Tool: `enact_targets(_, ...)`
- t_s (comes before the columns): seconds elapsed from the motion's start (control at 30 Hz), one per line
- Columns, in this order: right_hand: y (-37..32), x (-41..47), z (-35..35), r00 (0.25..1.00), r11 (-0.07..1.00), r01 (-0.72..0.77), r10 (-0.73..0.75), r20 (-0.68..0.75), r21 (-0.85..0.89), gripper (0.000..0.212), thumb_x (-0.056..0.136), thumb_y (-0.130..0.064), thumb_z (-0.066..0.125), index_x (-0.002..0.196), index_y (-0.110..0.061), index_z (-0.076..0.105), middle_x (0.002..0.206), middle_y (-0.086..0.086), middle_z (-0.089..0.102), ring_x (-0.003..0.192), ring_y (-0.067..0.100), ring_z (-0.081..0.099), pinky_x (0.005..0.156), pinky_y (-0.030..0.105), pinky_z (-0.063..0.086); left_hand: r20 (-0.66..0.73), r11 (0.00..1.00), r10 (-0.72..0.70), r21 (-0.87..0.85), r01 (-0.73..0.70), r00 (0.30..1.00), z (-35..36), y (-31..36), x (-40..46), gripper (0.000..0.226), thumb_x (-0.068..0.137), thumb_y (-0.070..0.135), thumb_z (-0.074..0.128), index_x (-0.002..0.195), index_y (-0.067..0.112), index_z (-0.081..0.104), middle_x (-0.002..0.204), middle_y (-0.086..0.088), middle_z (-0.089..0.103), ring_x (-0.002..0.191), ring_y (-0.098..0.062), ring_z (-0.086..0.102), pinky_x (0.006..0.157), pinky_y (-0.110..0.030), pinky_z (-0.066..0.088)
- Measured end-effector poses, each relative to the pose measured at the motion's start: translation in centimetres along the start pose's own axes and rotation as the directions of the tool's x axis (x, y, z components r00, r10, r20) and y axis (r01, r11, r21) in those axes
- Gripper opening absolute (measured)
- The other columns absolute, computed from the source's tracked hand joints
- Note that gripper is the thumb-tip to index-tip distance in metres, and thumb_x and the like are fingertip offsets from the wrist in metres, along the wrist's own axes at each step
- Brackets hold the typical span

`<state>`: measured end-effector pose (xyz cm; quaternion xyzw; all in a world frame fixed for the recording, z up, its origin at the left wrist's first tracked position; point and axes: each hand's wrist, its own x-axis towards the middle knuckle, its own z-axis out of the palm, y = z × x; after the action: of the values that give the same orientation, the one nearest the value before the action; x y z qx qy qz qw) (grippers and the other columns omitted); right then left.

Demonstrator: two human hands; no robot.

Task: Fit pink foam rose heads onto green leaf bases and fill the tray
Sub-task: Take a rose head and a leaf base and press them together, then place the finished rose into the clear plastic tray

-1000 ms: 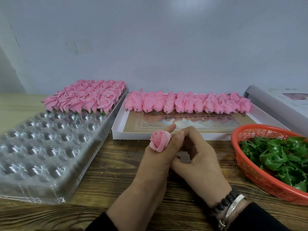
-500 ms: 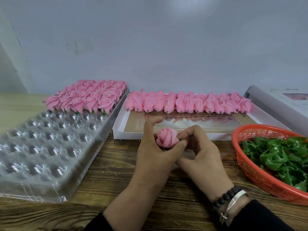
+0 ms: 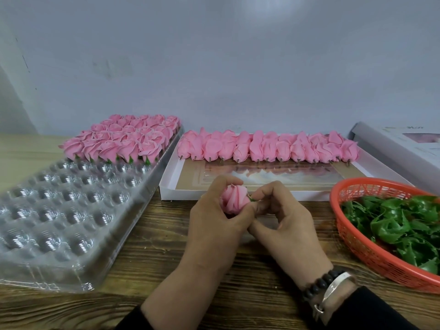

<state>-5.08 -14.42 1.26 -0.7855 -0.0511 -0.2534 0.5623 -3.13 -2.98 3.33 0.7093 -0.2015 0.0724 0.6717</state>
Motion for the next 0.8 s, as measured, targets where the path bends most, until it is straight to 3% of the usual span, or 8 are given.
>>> enact_targets(0.17, 0.1, 0.0, -0.2, 0.999, 0.999, 0.047, -0.047, -0.025, 0.004, 0.039, 0.067, 0.0, 0.074, 0.078, -0.03, 0.053, 0.076, -0.012, 0.06, 0.067, 0.001, 0.054, 0.067, 0.014, 0.045, 0.011, 0.999, 0.051, 0.004, -0.051, 0.999, -0.2, -0.1, 0.1, 0.016, 0.075, 0.004, 0.072, 0.085, 0.013, 0.064, 0.077, -0.017, 0.063, 0.071, -0.03, 0.059, 0.064, -0.033, 0.051)
enact_targets(0.3, 0.1, -0.1, -0.3, 0.996, 0.996, 0.091, -0.091, -0.019, 0.011, 0.038, 0.069, -0.009, 0.078, 0.083, -0.033, 0.052, 0.08, -0.013, 0.06, 0.071, 0.0, 0.055, 0.07, 0.012, 0.045, -0.034, 0.997, 0.08, -0.016, -0.08, 0.996, -0.3, 0.0, 0.1, 0.016, 0.073, 0.003, 0.073, 0.085, 0.012, 0.067, 0.077, -0.009, 0.067, 0.073, -0.023, 0.062, 0.066, -0.026, 0.052)
enact_targets(0.4, -0.1, -0.3, -0.4, 0.996, 0.996, 0.087, -0.087, 0.004, -0.021, 0.035, 0.07, -0.031, 0.075, 0.094, -0.043, 0.052, 0.082, -0.016, 0.063, 0.078, 0.002, 0.06, 0.074, 0.011, 0.045, -0.048, 0.995, 0.098, -0.024, -0.099, 0.994, -1.0, 1.2, 0.4, 0.017, 0.074, -0.002, 0.072, 0.087, 0.009, 0.067, 0.079, -0.012, 0.067, 0.07, -0.017, 0.063, 0.065, -0.023, 0.052)
enact_targets(0.5, -0.1, -0.5, -0.6, 0.998, 0.995, 0.066, -0.066, 0.006, -0.071, 0.026, 0.075, -0.043, 0.066, 0.096, -0.036, 0.053, 0.077, -0.005, 0.063, 0.081, 0.005, 0.061, 0.077, 0.015, 0.045, -0.123, 0.984, 0.167, 0.091, -0.156, 0.978, -3.1, 3.4, 1.3, 0.018, 0.074, 0.005, 0.072, 0.087, 0.016, 0.067, 0.08, -0.008, 0.067, 0.071, -0.015, 0.064, 0.067, -0.021, 0.054)
enact_targets(0.6, -0.1, -0.5, -0.3, 0.991, 0.979, 0.1, -0.081, 0.108, -0.177, 0.02, 0.08, -0.028, 0.064, 0.097, -0.032, 0.053, 0.088, -0.012, 0.062, 0.083, 0.004, 0.059, 0.074, 0.011, 0.043, -0.201, 0.958, 0.238, 0.208, -0.196, 0.95, -7.1, 5.0, 3.2, 0.02, 0.075, 0.011, 0.071, 0.086, 0.026, 0.064, 0.078, 0.001, 0.065, 0.071, -0.016, 0.063, 0.067, -0.018, 0.054)
enact_targets(0.7, 0.1, -0.4, 0.0, 0.98, 0.966, 0.106, -0.061, 0.191, -0.236, 0.019, 0.082, -0.024, 0.063, 0.097, -0.03, 0.053, 0.095, -0.014, 0.06, 0.085, 0.006, 0.058, 0.072, 0.01, 0.044, -0.244, 0.898, 0.305, 0.395, -0.193, 0.921, -12.9, 4.9, 6.3, 0.022, 0.077, 0.01, 0.072, 0.088, 0.026, 0.062, 0.08, -0.004, 0.064, 0.069, -0.016, 0.06, 0.061, -0.009, 0.049)
enact_targets(0.73, 0.2, -0.2, 0.0, 0.977, 0.963, 0.105, -0.053, 0.205, -0.25, 0.019, 0.082, -0.024, 0.063, 0.097, -0.03, 0.053, 0.095, -0.015, 0.06, 0.084, 0.006, 0.058, 0.07, 0.01, 0.043, -0.261, 0.875, 0.298, 0.459, -0.154, 0.918, -15.2, 4.3, 7.3, 0.023, 0.077, 0.01, 0.072, 0.093, 0.023, 0.061, 0.083, -0.008, 0.063, 0.069, -0.016, 0.059, 0.063, -0.01, 0.05)
enact_targets(0.8, 0.5, 0.1, 0.2, 0.973, 0.956, 0.107, -0.045, 0.226, -0.273, 0.018, 0.082, -0.024, 0.062, 0.095, -0.032, 0.052, 0.095, -0.016, 0.059, 0.084, 0.008, 0.058, 0.067, 0.01, 0.042, -0.3, 0.828, 0.255, 0.56, -0.047, 0.919, -20.8, 2.5, 9.5, 0.024, 0.079, 0.014, 0.071, 0.099, 0.021, 0.059, 0.091, -0.015, 0.062, 0.074, -0.025, 0.058, 0.076, -0.028, 0.053)
